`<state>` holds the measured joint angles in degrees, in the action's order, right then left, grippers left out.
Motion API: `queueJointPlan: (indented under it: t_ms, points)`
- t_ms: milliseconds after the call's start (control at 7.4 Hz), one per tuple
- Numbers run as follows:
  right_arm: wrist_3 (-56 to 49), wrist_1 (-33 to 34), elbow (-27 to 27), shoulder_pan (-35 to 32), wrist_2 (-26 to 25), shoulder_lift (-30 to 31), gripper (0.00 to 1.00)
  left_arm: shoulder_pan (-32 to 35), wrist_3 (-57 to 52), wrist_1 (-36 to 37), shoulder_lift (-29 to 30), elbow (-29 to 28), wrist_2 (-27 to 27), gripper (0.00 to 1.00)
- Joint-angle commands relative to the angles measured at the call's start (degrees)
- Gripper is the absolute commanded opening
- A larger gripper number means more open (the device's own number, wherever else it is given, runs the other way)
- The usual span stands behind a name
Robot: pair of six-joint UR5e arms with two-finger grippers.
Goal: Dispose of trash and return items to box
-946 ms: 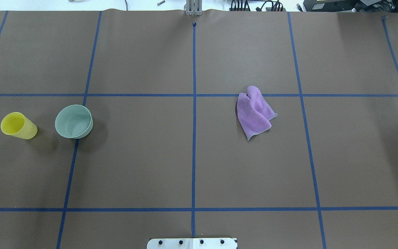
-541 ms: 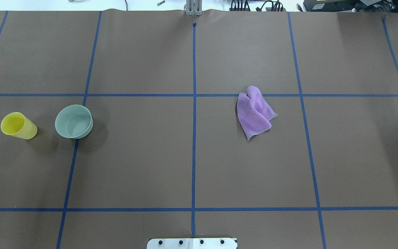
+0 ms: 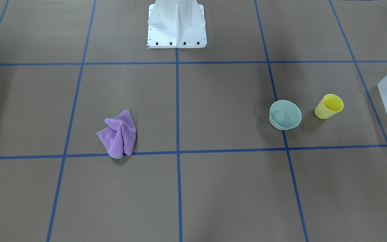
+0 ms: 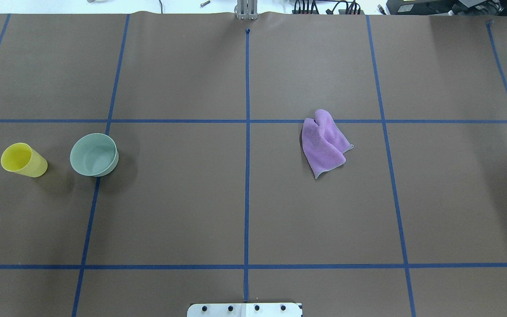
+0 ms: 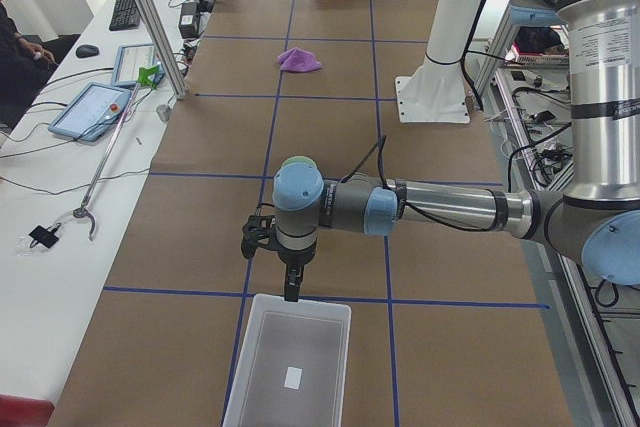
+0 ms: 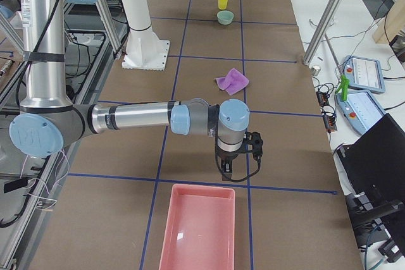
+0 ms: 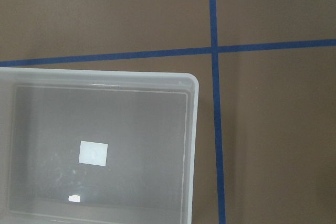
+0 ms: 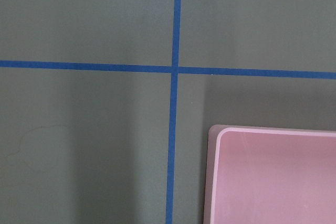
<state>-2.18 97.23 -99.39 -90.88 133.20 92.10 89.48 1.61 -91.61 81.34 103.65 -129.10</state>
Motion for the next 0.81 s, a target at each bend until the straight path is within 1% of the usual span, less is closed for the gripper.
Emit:
queueJointPlan:
  t_ms: [0, 135, 270, 405, 676]
  points:
    - [0.07, 0.24, -0.36, 0.00, 0.13, -0.08, 1.00, -0.09, 0.15, 0.03, 0.13, -0.38, -0.01, 0.98]
    - [0.07, 0.33, -0.36, 0.00, 0.13, -0.08, 1.00, -0.18, 0.24, 0.03, 1.96, -0.03, 0.16, 0.98]
    - [0.07, 0.33, -0.45, 0.00, 0.30, -0.08, 1.00, -0.27, 0.41, -0.14, 2.50, -0.12, -0.01, 0.98]
    - [-0.02, 0.25, -1.67, 0.00, -0.22, 0.09, 1.00, -1.40, 3.63, 0.20, 3.38, 0.06, -0.01, 0.98]
    - [-0.02, 0.07, -2.56, 0.00, -0.40, 0.53, 1.00, -7.53, 17.58, -0.32, 3.47, 5.74, -0.01, 0.98]
